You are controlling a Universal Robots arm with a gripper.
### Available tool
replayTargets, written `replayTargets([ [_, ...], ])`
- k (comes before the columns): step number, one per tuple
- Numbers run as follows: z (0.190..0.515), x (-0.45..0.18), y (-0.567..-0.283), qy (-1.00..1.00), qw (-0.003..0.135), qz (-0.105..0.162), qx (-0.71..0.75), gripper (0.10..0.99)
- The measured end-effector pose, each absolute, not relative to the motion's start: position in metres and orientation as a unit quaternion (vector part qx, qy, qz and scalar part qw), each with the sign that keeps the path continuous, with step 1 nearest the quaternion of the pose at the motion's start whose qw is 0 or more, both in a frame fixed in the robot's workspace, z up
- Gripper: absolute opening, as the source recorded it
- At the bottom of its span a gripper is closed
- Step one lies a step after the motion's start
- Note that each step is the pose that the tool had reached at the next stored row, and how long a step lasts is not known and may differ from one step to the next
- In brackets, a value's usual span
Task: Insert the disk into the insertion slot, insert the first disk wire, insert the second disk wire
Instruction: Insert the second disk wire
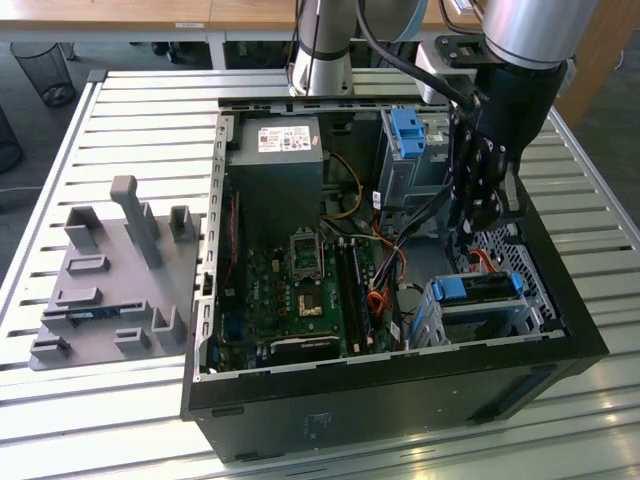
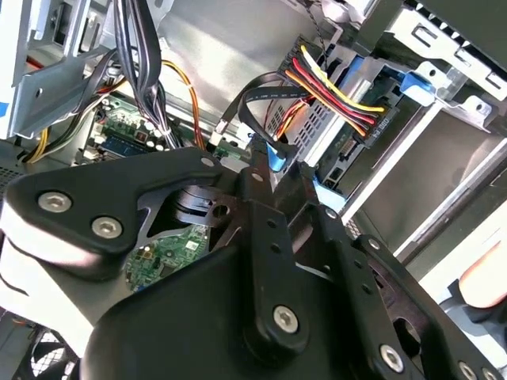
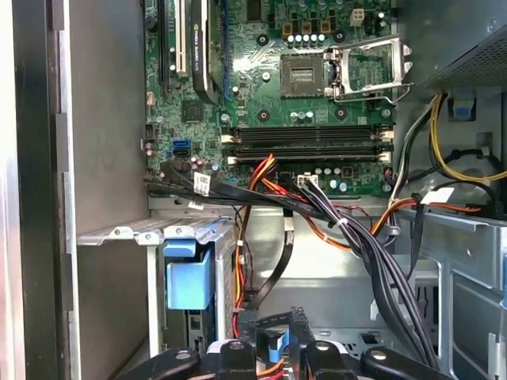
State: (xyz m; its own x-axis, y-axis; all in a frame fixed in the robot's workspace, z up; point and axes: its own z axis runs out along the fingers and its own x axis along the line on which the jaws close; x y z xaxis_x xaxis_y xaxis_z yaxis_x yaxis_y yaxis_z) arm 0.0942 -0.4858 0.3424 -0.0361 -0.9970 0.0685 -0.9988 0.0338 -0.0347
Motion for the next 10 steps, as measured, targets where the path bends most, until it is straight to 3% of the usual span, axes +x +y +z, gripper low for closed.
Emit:
replayTargets([
  [5,0.3407,0.0956,-0.4841,-0.719,0.016,0.039,0.694,0.149],
  [10,0.3400,0.0965,-0.4837,-0.719,0.016,0.039,0.694,0.149],
])
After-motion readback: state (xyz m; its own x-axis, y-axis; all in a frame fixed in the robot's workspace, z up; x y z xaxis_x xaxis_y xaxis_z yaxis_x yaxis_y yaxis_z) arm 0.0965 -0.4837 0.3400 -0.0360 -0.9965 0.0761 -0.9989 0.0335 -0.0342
